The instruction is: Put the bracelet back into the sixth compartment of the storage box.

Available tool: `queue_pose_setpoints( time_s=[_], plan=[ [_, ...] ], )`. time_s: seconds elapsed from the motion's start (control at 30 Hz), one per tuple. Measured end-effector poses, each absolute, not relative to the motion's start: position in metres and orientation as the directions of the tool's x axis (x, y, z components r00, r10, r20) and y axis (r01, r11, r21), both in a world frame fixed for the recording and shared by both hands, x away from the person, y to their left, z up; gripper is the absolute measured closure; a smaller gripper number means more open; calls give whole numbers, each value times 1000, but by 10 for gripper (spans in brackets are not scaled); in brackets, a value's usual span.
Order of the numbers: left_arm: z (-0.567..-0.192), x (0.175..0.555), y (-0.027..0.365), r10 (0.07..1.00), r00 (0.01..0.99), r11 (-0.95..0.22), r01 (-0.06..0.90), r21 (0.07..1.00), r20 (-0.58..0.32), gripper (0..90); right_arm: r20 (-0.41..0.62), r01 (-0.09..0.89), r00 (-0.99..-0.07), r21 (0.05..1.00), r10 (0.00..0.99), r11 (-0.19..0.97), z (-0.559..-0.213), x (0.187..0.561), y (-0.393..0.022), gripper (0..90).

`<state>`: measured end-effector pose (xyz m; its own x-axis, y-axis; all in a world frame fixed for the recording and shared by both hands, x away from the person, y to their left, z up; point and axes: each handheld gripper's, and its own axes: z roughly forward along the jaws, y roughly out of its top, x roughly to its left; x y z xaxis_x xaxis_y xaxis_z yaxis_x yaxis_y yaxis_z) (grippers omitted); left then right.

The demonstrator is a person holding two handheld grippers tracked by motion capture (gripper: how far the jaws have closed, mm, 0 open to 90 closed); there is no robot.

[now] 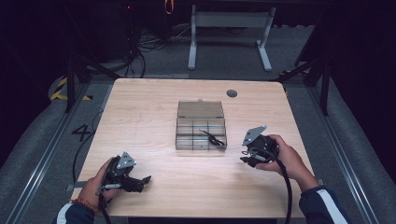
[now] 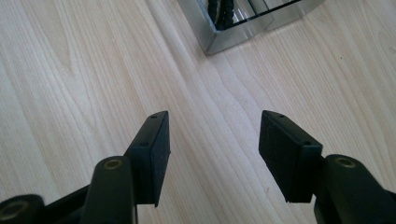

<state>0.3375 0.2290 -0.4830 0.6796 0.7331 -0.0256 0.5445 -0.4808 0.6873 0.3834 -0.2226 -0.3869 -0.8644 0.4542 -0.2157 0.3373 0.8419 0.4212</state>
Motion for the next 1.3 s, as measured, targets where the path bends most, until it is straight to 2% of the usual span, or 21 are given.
queue_pose_setpoints(
  time_s=[0.73,1.3],
  plan=[
    [-483,338,229,733,680,-481,545,687,-26,1,-210,383,-842,417,497,824,-408,360,-257,408],
    [-483,338,229,733,680,-481,544,687,-25,1,-206,392,-825,463,526,795,-424,338,-285,382]
  ],
)
